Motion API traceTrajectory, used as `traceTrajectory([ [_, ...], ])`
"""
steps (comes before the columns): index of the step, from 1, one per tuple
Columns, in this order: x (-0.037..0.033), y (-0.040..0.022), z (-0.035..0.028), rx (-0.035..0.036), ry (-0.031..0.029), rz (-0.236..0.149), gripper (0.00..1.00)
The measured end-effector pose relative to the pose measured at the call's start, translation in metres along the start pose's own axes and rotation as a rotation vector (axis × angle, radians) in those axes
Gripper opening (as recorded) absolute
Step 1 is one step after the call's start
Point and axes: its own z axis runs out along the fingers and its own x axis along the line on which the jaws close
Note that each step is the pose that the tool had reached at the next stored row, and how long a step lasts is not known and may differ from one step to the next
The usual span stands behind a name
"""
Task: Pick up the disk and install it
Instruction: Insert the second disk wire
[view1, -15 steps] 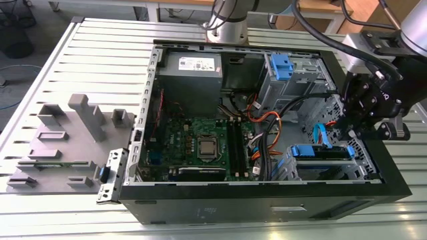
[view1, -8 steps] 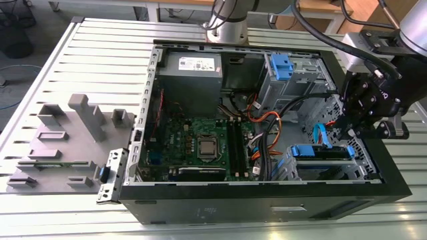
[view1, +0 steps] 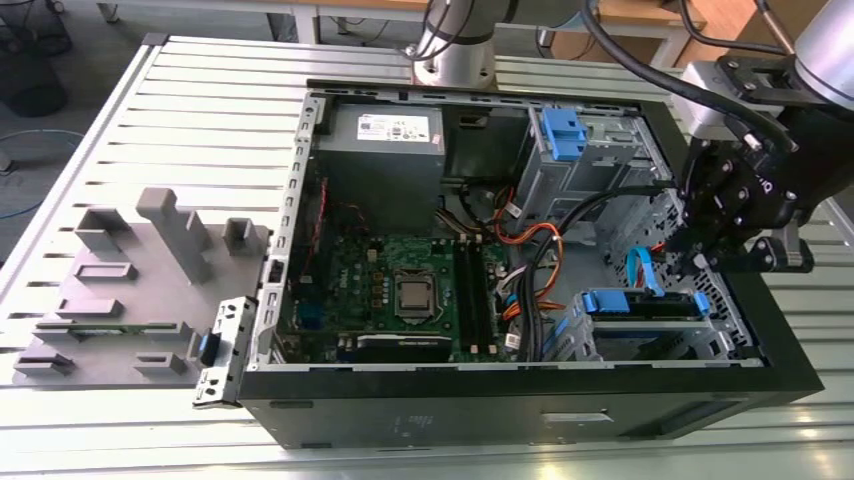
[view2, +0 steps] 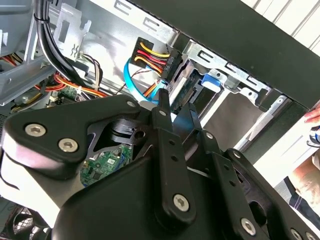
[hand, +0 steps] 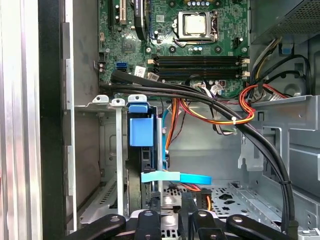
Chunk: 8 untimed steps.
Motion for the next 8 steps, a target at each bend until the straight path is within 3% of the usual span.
traceTrajectory([
  [8,-0.0059,-0.0003,0.0017,0.0,-0.0002,0.0,0.31],
])
